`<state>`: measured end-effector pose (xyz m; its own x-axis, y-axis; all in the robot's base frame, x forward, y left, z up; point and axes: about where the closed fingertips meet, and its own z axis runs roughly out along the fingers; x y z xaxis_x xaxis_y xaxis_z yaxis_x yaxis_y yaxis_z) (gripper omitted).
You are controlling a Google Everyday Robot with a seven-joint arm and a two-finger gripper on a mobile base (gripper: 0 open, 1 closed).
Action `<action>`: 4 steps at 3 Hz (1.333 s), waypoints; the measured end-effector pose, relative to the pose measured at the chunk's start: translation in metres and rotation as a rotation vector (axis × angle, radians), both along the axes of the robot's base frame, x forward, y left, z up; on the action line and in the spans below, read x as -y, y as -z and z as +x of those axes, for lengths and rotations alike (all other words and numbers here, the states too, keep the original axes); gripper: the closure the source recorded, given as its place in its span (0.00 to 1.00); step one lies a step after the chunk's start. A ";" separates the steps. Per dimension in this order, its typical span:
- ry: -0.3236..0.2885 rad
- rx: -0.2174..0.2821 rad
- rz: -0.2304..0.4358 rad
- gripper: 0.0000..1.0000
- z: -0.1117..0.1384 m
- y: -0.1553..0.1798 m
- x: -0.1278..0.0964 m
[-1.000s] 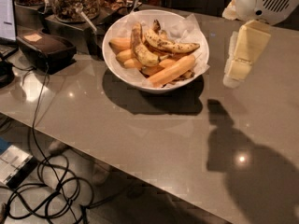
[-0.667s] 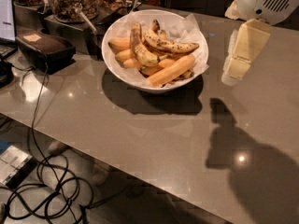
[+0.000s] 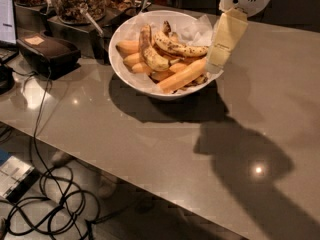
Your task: Pick banana from white bowl
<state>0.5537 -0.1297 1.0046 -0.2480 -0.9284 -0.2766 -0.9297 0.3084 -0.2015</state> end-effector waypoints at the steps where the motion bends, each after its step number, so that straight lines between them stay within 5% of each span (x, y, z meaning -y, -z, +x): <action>1: 0.010 0.012 0.042 0.00 0.009 -0.002 -0.004; 3: -0.069 -0.026 0.119 0.00 0.040 -0.008 -0.051; 4: -0.072 -0.031 0.145 0.09 0.056 -0.010 -0.063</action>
Offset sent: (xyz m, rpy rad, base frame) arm 0.0332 0.0486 0.0166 0.1247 0.0778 0.0935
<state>0.6094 -0.0666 1.0149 -0.1932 -0.8950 -0.4020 -0.9554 0.2649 -0.1305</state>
